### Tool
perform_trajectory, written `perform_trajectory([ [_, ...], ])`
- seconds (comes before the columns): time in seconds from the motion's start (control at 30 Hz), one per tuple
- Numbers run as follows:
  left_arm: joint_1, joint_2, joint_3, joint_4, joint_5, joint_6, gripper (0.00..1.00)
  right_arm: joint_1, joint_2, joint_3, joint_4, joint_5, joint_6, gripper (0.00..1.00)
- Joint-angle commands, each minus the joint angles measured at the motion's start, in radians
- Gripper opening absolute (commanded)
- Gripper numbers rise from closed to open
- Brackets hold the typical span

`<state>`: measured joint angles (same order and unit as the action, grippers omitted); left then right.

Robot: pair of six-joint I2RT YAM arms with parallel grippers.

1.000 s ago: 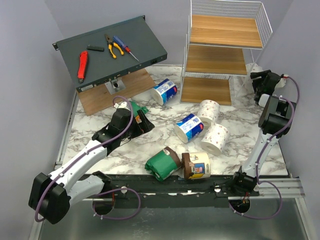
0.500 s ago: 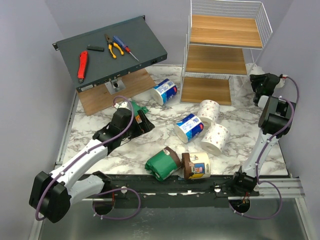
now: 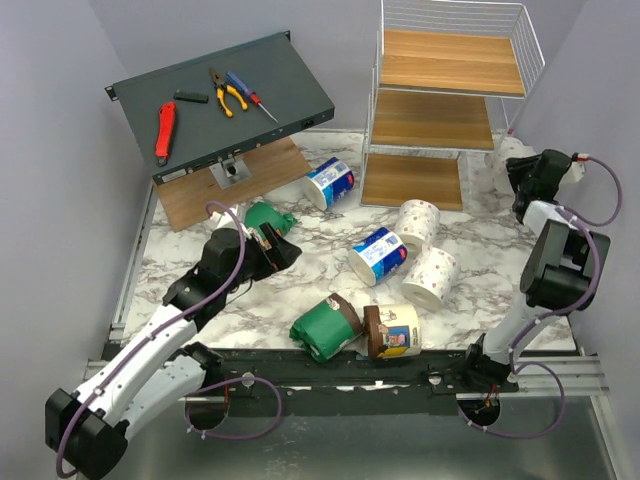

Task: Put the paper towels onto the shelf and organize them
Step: Pick up the paper towel from the corner of the board, then place the paper towel at the center of the board.

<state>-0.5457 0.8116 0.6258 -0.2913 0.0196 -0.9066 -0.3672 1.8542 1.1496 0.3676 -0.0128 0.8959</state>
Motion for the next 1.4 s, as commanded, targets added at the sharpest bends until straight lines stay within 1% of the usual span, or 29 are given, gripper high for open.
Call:
perform_trajectory([
  [0.0,-0.005,-0.078,-0.055,-0.041,-0.055,-0.015,0.99,0.029,-0.180,-0.068,-0.152,0.109,-0.052,0.34],
  [0.17,-0.004,-0.161,-0.094,-0.031,-0.050,-0.037,0.98,0.084,-0.385,-0.176,-0.335,0.188,-0.108,0.33],
  [0.3,-0.005,-0.202,-0.121,-0.028,-0.059,-0.076,0.98,0.097,-0.560,-0.271,-0.477,0.203,-0.135,0.33],
  [0.4,-0.006,-0.207,-0.125,-0.034,-0.060,-0.100,0.98,0.108,-0.691,-0.301,-0.618,0.239,-0.184,0.33],
  [0.5,-0.009,-0.206,-0.127,-0.046,-0.054,-0.125,0.98,0.157,-0.822,-0.321,-0.736,0.315,-0.223,0.33],
  [0.57,-0.012,-0.199,-0.125,-0.063,-0.051,-0.141,0.98,0.175,-0.879,-0.318,-0.818,0.337,-0.234,0.33],
  [0.67,-0.013,-0.195,-0.128,-0.077,-0.037,-0.147,0.98,0.200,-0.932,-0.302,-0.925,0.321,-0.273,0.35],
  [0.73,-0.014,-0.197,-0.135,-0.078,-0.028,-0.152,0.98,0.220,-0.939,-0.283,-0.990,0.285,-0.314,0.37],
  [0.83,-0.013,-0.198,-0.138,-0.069,-0.020,-0.158,0.98,0.233,-0.958,-0.263,-1.085,0.276,-0.361,0.39],
  [0.87,-0.014,-0.200,-0.138,-0.069,-0.021,-0.157,0.98,0.235,-0.970,-0.256,-1.108,0.276,-0.356,0.39],
  [0.93,-0.014,-0.200,-0.133,-0.071,-0.020,-0.154,0.98,0.244,-0.970,-0.251,-1.109,0.218,-0.383,0.39],
  [1.1,-0.016,-0.198,-0.134,-0.067,-0.020,-0.153,0.98,0.255,-0.847,-0.213,-1.138,0.229,-0.384,0.41],
  [1.2,-0.021,-0.189,-0.142,-0.059,-0.021,-0.161,0.98,0.263,-0.782,-0.189,-1.110,0.257,-0.398,0.42],
  [1.3,-0.025,-0.167,-0.142,-0.057,-0.021,-0.161,0.98,0.272,-0.703,-0.154,-1.090,0.330,-0.418,0.42],
  [1.37,-0.024,-0.150,-0.134,-0.058,-0.020,-0.157,0.98,0.273,-0.657,-0.131,-1.080,0.325,-0.407,0.43],
])
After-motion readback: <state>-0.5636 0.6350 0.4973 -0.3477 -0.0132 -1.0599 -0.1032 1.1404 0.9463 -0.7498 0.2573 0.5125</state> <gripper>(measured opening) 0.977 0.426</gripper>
